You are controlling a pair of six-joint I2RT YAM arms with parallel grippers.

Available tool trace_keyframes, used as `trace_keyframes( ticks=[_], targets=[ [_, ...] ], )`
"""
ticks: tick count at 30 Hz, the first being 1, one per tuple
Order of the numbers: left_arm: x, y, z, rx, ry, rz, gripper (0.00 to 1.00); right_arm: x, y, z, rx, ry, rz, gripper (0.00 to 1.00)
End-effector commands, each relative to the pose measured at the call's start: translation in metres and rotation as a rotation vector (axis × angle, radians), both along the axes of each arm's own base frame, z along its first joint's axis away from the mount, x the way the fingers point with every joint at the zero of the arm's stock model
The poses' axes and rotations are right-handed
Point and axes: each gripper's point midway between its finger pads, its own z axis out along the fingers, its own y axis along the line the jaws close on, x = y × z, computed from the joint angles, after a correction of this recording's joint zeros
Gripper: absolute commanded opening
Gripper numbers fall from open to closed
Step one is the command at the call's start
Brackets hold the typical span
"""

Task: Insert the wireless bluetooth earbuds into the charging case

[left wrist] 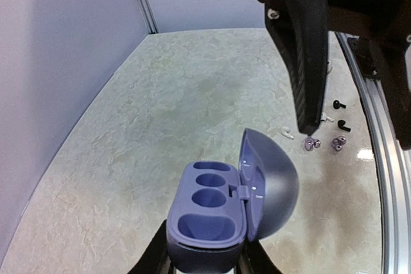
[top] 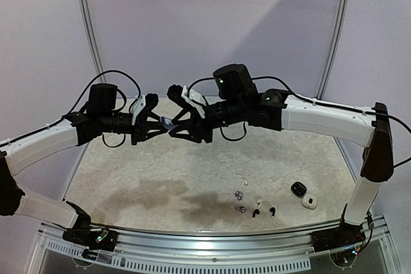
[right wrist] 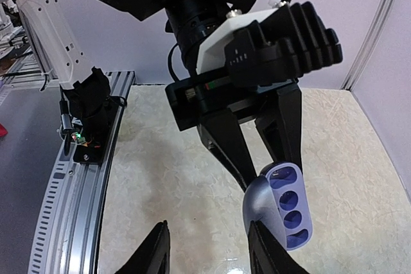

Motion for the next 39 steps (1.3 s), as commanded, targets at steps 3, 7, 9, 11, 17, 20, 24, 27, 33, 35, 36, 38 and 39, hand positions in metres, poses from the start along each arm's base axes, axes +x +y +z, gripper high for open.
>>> trace_keyframes(
  ticks=[3, 7, 9, 11, 17, 20, 24, 27, 33, 35, 36, 38, 39],
  targets=[
    [0.003, 0.004, -0.003, 0.026, -0.058, 0.009, 0.0, -0.001, -0.006, 0.007, 0.004, 0.019, -0.01, 0.45],
    [0.022, 0.012, 0.0, 0.07, -0.218, 0.092, 0.0, 0.016, -0.013, 0.024, 0.05, 0.034, -0.119, 0.56],
    [0.039, 0.02, 0.012, 0.059, -0.329, 0.184, 0.0, 0.041, -0.023, 0.038, 0.104, 0.112, -0.25, 0.61],
    [0.051, 0.026, 0.026, 0.039, -0.444, 0.263, 0.0, 0.071, -0.037, 0.044, 0.162, 0.241, -0.389, 0.63],
    [0.053, 0.029, 0.058, -0.01, -0.772, 0.345, 0.0, 0.129, -0.058, 0.029, 0.318, 0.689, -0.678, 0.67],
    [0.045, 0.025, 0.065, -0.033, -0.879, 0.344, 0.0, 0.133, -0.047, 0.023, 0.352, 0.78, -0.675, 0.7],
    [0.041, 0.021, 0.067, -0.022, -0.943, 0.34, 0.0, 0.136, -0.037, 0.013, 0.366, 0.858, -0.664, 0.71],
    [0.041, 0.019, 0.066, 0.002, -0.987, 0.33, 0.0, 0.134, -0.027, 0.023, 0.402, 0.903, -0.614, 0.71],
    [0.043, 0.014, 0.061, 0.039, -1.015, 0.309, 0.0, 0.118, -0.009, 0.038, 0.411, 0.901, -0.496, 0.73],
    [0.044, 0.013, 0.061, 0.045, -1.015, 0.31, 0.0, 0.114, -0.007, 0.04, 0.411, 0.888, -0.475, 0.73],
    [0.044, 0.013, 0.06, 0.048, -1.013, 0.311, 0.0, 0.113, -0.006, 0.041, 0.412, 0.884, -0.468, 0.73],
    [0.046, 0.014, 0.06, 0.053, -1.012, 0.315, 0.0, 0.111, -0.004, 0.042, 0.41, 0.887, -0.453, 0.72],
    [0.046, 0.013, 0.061, 0.051, -1.014, 0.316, 0.0, 0.11, -0.002, 0.042, 0.405, 0.894, -0.453, 0.71]
  ],
)
